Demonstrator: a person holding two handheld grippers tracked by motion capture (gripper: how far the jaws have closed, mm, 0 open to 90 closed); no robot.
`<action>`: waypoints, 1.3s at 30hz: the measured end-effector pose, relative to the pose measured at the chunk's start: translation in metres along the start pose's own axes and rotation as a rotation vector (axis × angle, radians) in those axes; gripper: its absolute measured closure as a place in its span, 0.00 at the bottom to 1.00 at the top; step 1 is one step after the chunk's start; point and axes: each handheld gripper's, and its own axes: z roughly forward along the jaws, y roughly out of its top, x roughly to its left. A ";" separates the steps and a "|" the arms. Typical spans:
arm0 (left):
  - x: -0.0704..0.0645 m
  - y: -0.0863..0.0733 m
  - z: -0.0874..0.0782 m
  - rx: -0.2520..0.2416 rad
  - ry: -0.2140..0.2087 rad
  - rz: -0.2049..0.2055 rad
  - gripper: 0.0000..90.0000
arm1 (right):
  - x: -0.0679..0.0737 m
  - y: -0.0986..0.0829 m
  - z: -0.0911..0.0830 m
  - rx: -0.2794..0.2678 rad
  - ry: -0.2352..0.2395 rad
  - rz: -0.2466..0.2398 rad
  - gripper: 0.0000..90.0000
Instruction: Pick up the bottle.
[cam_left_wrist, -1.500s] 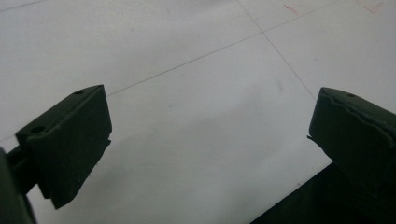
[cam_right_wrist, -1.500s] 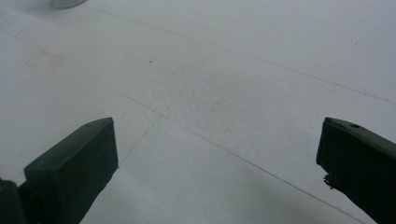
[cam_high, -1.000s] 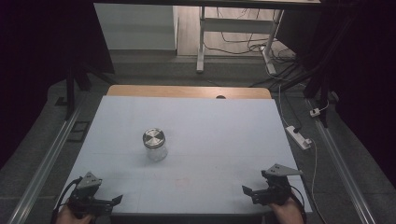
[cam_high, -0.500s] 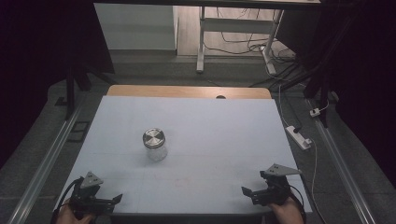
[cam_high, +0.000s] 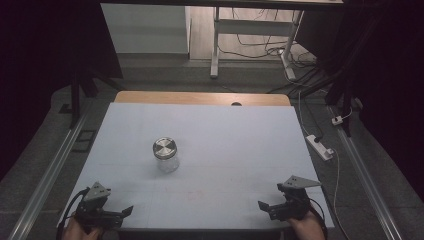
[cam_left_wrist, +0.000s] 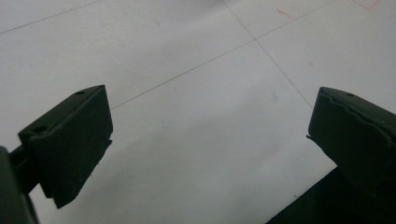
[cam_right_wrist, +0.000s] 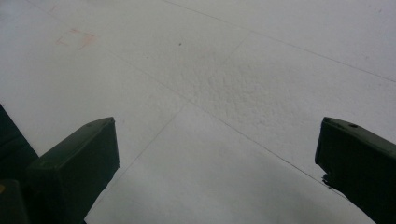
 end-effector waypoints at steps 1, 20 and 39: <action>0.000 0.001 0.000 -0.003 -0.005 0.002 0.01 | 0.000 0.000 0.000 0.000 -0.001 -0.001 0.00; 0.001 0.016 0.010 -0.026 -0.079 0.066 0.02 | 0.000 0.000 0.001 0.010 0.006 -0.002 0.00; 0.007 0.031 0.024 -0.077 -0.117 0.088 0.03 | -0.001 0.000 0.002 0.012 0.005 -0.002 0.00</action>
